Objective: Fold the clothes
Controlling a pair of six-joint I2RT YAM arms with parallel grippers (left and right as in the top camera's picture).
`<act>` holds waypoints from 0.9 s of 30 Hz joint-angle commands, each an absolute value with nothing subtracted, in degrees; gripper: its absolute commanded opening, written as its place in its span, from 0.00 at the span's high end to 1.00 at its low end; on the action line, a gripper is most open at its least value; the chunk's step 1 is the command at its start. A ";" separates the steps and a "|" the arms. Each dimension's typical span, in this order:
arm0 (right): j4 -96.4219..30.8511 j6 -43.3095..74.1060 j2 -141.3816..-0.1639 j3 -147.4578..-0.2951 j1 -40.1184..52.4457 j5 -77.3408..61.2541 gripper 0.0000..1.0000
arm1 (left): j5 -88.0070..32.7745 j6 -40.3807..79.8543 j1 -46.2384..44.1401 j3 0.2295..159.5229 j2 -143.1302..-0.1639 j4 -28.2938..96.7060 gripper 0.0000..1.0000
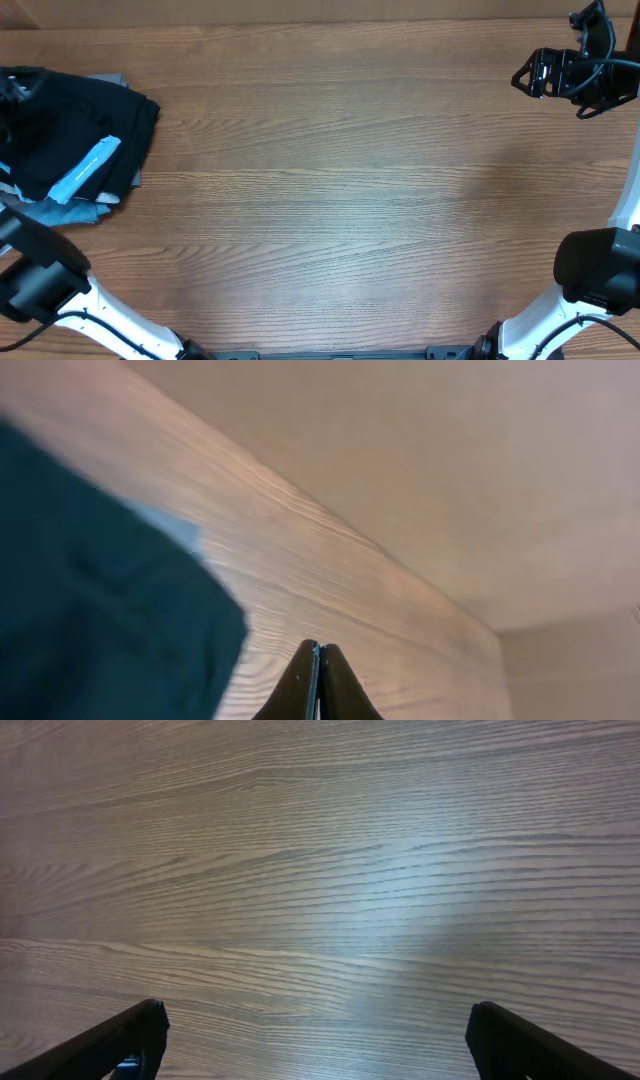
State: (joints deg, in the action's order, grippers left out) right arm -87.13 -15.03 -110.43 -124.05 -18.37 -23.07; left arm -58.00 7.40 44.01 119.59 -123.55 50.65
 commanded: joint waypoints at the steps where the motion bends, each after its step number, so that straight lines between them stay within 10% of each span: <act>1: -87.02 -14.76 -110.34 -124.14 -18.46 -23.00 0.00 | -44.16 7.94 46.11 120.14 -123.22 51.99 0.96; 27: -87.02 -14.76 -110.34 -124.14 -18.46 -23.00 0.00 | -44.29 13.19 54.33 120.25 -130.65 47.24 0.95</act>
